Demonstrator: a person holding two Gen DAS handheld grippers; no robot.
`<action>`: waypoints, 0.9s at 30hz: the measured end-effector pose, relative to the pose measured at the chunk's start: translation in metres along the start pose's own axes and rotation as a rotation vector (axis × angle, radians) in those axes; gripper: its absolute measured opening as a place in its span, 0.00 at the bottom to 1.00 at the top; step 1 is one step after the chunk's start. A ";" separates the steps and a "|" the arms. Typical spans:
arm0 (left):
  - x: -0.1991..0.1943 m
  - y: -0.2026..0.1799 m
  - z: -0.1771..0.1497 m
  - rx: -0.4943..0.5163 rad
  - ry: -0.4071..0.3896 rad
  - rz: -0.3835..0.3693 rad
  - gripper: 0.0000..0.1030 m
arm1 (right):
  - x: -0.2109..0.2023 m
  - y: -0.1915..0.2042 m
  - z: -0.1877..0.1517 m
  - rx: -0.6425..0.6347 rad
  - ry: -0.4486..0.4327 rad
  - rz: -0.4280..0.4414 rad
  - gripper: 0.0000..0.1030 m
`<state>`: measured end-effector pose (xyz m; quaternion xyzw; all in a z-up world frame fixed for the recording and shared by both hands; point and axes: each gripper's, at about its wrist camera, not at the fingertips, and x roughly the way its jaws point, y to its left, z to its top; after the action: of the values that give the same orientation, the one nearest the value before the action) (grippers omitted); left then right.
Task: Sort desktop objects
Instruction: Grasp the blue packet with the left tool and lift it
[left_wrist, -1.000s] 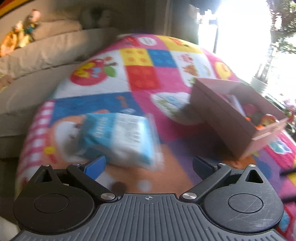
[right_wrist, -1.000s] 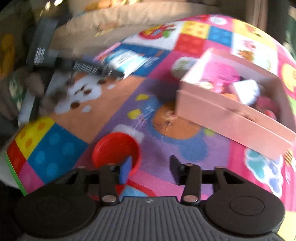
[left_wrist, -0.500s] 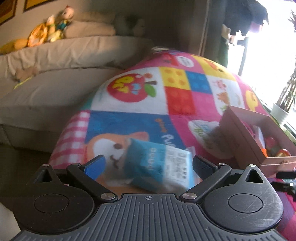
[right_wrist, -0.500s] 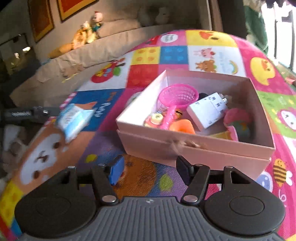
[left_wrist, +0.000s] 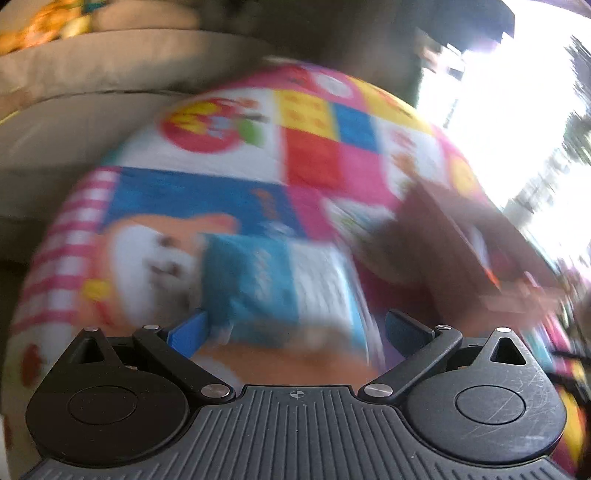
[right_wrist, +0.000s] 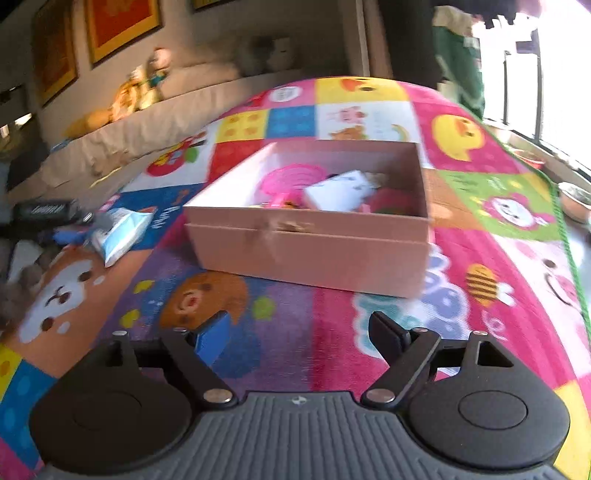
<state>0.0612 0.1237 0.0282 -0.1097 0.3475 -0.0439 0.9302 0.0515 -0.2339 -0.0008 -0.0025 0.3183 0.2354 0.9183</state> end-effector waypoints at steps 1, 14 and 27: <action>-0.003 -0.013 -0.006 0.048 0.019 -0.046 1.00 | 0.003 -0.001 -0.001 0.002 0.002 -0.015 0.80; 0.008 -0.059 0.014 0.384 -0.161 0.245 1.00 | 0.014 0.005 -0.001 0.000 0.021 -0.041 0.87; 0.025 -0.036 0.023 0.205 -0.091 0.229 0.55 | 0.014 0.006 -0.002 0.001 0.024 -0.043 0.94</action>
<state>0.0953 0.0882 0.0374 0.0243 0.3091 0.0324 0.9502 0.0566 -0.2226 -0.0096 -0.0119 0.3292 0.2153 0.9193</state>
